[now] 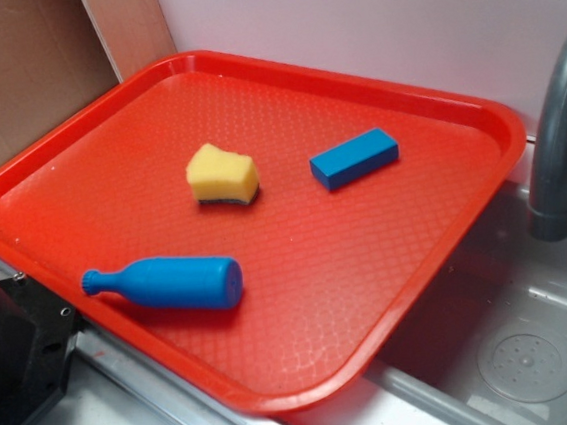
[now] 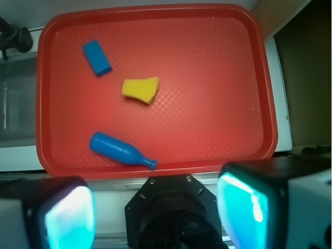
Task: Grab the blue block.
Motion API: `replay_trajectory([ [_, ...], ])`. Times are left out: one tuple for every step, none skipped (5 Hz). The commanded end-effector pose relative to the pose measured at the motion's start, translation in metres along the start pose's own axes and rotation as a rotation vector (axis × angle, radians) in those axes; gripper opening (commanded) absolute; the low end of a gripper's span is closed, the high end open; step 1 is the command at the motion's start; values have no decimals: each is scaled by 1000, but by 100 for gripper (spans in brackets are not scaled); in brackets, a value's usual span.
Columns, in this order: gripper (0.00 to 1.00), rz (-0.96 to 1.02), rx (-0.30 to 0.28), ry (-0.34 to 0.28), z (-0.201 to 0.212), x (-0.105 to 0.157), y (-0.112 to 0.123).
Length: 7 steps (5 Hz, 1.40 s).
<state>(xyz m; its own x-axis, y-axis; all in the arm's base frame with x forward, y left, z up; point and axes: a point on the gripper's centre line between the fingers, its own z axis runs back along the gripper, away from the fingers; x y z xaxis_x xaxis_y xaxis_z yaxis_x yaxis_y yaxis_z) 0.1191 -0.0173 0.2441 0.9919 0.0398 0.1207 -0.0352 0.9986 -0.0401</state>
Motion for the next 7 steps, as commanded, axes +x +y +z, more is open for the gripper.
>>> replay_trajectory([
  [100,0,0,0,0,0,0],
  [100,-210,-51,115,-56,43,-7],
  [100,-389,-139,92,-89,82,-37],
  [100,-416,-183,95,-109,103,-64],
  [100,-387,-148,62,-131,108,-84],
  [100,-392,-144,22,-146,115,-96],
  [100,-435,-74,2,-177,101,-89],
])
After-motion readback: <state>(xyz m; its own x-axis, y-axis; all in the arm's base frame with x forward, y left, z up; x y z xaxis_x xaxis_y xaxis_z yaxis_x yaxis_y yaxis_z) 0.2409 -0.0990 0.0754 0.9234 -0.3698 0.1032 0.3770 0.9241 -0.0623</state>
